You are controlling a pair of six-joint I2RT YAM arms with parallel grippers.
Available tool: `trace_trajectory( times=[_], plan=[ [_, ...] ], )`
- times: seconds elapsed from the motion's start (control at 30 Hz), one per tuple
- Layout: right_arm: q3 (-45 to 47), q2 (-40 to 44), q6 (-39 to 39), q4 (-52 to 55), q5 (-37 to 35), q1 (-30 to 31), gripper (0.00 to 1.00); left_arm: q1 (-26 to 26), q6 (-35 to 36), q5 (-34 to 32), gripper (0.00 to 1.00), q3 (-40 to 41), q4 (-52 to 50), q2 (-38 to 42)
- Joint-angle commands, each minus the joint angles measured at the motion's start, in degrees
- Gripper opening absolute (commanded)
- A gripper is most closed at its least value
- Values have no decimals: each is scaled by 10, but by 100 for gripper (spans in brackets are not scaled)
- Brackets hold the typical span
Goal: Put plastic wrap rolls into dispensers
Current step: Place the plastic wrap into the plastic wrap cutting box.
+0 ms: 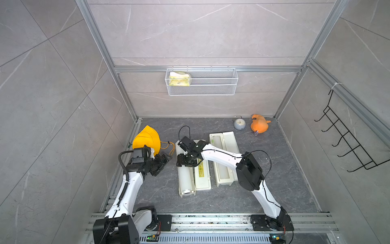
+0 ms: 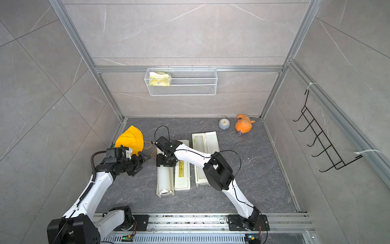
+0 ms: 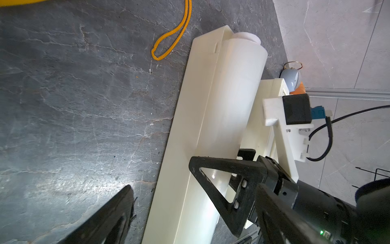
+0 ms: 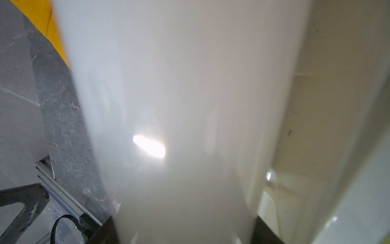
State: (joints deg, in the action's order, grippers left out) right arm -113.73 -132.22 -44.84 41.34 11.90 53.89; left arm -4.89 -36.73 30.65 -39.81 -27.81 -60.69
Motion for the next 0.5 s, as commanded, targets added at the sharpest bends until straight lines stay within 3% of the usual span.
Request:
trace_trajectory(
  times=[0.0, 0.17, 0.47],
  plan=[
    [-32, -2, -12, -10, -6, 8, 42, -4, 0, 17, 91, 1, 8, 9],
    [-20, 6, -9, -3, -11, 9, 70, -4, 0, 16, 91, 3, 10, 10],
    [-27, 55, 29, 32, -66, 10, 79, -5, -4, 5, 91, 6, 8, 8]
  ],
)
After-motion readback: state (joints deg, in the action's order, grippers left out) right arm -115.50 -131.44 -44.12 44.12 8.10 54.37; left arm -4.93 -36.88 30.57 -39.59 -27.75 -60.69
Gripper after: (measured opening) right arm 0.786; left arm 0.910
